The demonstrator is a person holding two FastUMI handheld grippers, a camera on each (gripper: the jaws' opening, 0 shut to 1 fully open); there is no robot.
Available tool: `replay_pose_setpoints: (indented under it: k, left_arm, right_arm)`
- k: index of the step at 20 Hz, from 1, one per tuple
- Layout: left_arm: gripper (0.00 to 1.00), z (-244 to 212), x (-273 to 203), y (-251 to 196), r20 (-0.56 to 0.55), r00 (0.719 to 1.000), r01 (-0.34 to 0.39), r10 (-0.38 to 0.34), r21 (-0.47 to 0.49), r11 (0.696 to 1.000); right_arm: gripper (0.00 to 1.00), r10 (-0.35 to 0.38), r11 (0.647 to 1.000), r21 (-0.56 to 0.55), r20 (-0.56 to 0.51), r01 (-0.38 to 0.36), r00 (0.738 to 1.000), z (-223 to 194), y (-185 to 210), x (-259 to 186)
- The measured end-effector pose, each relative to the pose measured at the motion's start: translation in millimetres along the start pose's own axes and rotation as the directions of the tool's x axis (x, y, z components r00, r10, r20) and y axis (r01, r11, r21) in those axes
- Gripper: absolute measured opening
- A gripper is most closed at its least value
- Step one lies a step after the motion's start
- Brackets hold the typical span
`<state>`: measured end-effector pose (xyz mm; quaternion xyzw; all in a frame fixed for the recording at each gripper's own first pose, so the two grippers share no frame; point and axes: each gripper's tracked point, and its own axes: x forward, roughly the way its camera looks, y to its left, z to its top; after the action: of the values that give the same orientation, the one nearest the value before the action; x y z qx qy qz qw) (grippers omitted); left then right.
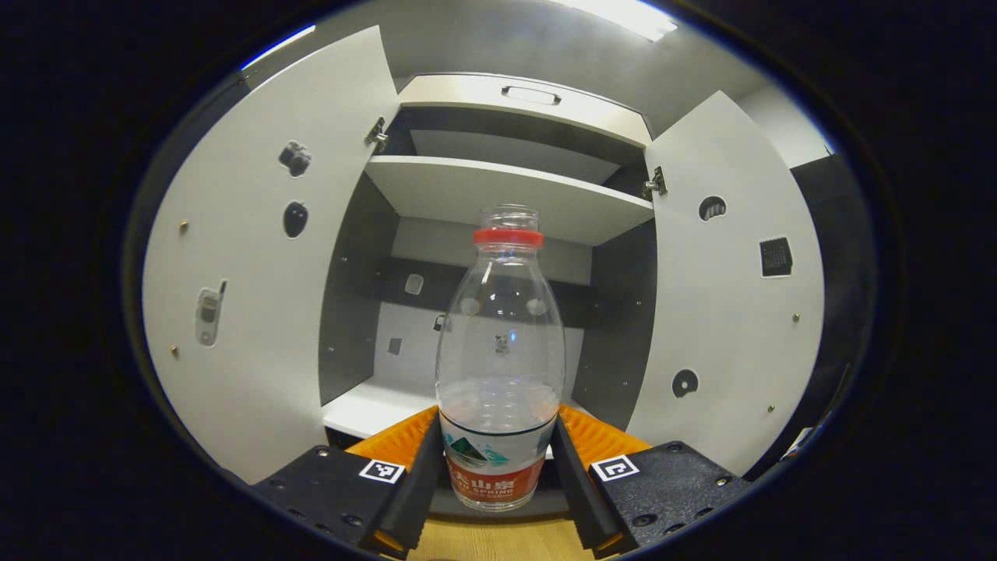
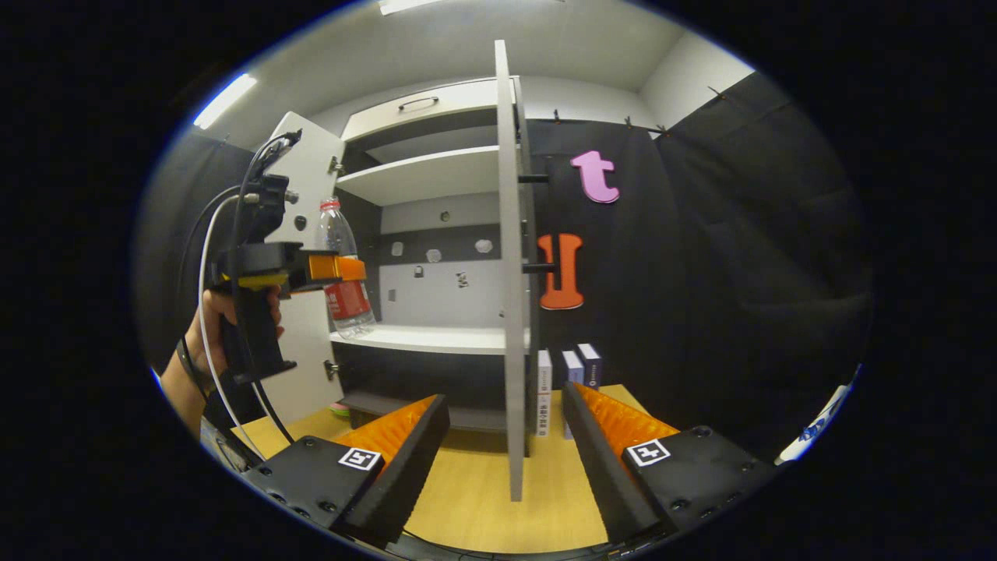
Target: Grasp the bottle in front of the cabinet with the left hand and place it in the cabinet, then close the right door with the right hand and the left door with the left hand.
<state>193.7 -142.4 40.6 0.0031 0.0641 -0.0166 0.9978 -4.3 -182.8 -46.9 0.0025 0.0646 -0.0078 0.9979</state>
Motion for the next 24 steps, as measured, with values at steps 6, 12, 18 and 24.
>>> replay_pose_setpoints:
  k: [6,12,18,24]
  left_arm:
    - [0.74,-17.9,127.1,-10.0,-0.048,0.996,0.083,-0.081,0.052,0.995]
    - [0.74,-82.9,201.1,-8.6,-0.182,0.980,0.093,-0.082,0.050,0.994]
    - [0.75,-104.3,219.2,0.6,-0.211,0.976,0.065,-0.049,0.067,0.996]
    - [0.94,-101.2,218.5,9.9,-0.182,0.983,0.040,-0.023,0.092,0.995]
  right_arm:
    - [0.99,-0.263,0.962,0.071,-0.009,0.263,0.965,-6.3,-45.1,-4.9]
    - [0.99,-0.423,0.903,0.076,-0.006,0.423,0.906,-6.1,-70.4,-15.6]
    - [0.99,-0.486,0.869,0.095,-0.011,0.485,0.874,-4.0,-88.5,-23.6]
    - [0.99,-0.476,0.876,0.090,-0.010,0.475,0.879,-0.3,-93.1,-17.4]
